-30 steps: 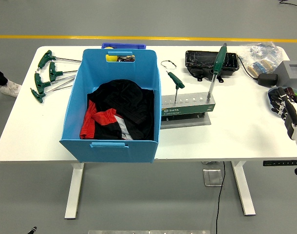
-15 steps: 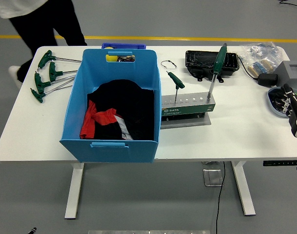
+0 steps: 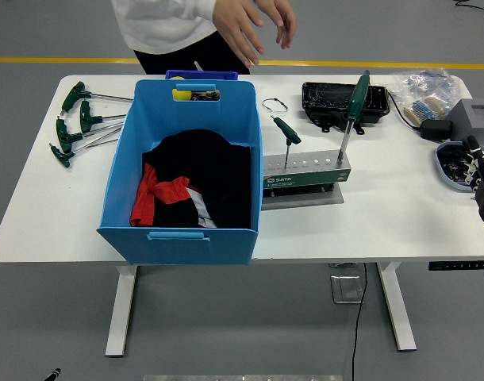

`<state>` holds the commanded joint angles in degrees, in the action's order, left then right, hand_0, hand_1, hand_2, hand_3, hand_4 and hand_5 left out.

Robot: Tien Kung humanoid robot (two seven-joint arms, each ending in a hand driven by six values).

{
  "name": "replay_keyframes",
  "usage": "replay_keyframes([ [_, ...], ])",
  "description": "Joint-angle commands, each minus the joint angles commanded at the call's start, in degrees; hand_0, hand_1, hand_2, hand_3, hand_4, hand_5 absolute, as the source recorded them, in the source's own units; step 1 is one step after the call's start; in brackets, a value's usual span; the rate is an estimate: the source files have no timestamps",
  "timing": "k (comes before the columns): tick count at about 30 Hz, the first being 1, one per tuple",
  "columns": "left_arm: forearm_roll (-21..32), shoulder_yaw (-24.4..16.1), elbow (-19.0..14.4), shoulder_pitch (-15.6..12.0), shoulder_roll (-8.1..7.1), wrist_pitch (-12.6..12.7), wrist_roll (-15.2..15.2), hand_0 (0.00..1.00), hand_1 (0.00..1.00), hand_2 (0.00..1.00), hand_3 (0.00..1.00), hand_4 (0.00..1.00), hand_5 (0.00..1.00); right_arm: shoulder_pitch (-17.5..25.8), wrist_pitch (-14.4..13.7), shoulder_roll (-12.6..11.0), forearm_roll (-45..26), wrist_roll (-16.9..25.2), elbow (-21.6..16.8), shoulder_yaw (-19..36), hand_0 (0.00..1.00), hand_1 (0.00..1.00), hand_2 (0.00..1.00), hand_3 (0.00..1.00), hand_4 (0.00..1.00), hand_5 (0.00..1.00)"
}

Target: Lift tool from toolbox,place it in box,lift tool from toolbox,place it in box

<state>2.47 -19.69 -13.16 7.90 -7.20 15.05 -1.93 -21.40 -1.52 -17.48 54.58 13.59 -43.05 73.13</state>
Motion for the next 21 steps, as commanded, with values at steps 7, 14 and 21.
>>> replay_keyframes([
  [7,0.1,0.1,0.0,0.1,0.02,-0.1,0.0,0.821,0.909,0.935,0.843,0.778,0.666,0.0,0.8,0.0,-0.3,-0.6,0.1,-0.5,0.896,0.876,0.904,0.918,0.998,0.943],
  [14,0.2,0.2,0.0,0.1,0.05,-0.1,0.0,0.822,0.908,0.934,0.841,0.777,0.665,0.0,0.8,0.5,-1.7,-0.8,0.3,-0.6,0.895,0.876,0.904,0.915,0.998,0.932],
  [21,0.9,0.8,-0.1,0.1,-0.06,0.0,-0.4,0.821,0.908,0.932,0.842,0.778,0.664,-0.3,0.6,1.1,-1.8,-0.7,0.4,-0.9,0.889,0.873,0.904,0.916,0.998,0.929],
])
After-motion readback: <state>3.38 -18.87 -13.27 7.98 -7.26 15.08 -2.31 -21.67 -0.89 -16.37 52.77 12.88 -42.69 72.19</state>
